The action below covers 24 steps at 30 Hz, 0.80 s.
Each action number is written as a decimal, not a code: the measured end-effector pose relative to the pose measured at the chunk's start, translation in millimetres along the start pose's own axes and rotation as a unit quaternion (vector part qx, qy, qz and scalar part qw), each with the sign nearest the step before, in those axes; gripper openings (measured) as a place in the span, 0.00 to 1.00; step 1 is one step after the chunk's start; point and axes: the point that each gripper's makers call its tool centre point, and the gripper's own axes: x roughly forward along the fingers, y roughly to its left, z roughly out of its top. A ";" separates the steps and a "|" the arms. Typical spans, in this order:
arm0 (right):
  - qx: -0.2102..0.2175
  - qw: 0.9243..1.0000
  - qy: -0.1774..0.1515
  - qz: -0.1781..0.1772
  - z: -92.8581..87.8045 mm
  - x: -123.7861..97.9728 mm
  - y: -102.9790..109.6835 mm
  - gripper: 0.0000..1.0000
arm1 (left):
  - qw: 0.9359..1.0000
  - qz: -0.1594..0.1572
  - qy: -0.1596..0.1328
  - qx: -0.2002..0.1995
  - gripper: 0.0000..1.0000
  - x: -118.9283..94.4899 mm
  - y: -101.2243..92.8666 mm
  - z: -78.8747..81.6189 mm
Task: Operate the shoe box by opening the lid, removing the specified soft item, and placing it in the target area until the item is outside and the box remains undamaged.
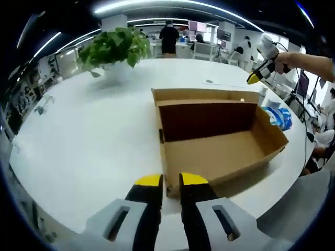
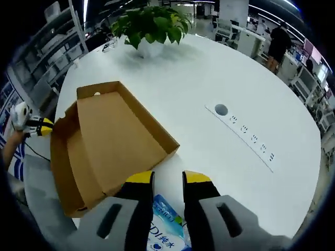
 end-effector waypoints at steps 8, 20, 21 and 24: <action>0.082 0.997 -0.010 0.014 -1.0 22.9 4.0 0.13 | 1.000 0.004 0.003 -0.009 0.02 1.0 3.0 -3.4; 0.146 0.989 -0.001 0.014 -10.5 47.9 7.8 0.10 | 1.000 0.002 0.001 -0.024 0.01 1.5 4.0 -4.8; 0.150 0.989 -0.001 0.015 -11.0 48.9 8.7 0.10 | 1.000 0.002 0.000 -0.024 0.01 1.5 4.0 -4.8; 0.172 0.985 -0.003 0.026 -9.9 51.7 13.8 0.06 | 1.000 0.001 0.000 -0.026 0.01 1.5 4.2 -4.7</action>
